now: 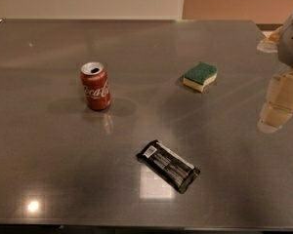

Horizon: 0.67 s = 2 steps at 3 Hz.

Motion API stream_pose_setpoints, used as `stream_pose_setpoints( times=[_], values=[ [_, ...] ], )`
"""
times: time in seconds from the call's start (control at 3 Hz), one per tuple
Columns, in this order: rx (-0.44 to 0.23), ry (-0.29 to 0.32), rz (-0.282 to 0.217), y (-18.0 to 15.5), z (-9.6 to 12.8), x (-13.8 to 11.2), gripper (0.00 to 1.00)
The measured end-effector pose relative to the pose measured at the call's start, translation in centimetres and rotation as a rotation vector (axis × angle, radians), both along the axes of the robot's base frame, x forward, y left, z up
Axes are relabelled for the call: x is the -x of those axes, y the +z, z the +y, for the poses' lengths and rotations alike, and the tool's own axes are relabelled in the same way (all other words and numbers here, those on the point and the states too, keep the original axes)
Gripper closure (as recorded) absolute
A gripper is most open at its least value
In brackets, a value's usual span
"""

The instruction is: Pick rxbar chocolate

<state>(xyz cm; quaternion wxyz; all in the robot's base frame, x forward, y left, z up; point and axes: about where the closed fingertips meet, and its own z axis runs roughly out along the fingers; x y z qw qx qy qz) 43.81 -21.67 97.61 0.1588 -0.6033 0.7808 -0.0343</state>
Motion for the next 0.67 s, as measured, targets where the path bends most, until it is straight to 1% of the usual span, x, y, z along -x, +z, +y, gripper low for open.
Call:
stream_pose_setpoints(
  times=[0.67],
  values=[
    [0.002,0.003,0.003,0.0,0.17,-0.12,0.0]
  ],
)
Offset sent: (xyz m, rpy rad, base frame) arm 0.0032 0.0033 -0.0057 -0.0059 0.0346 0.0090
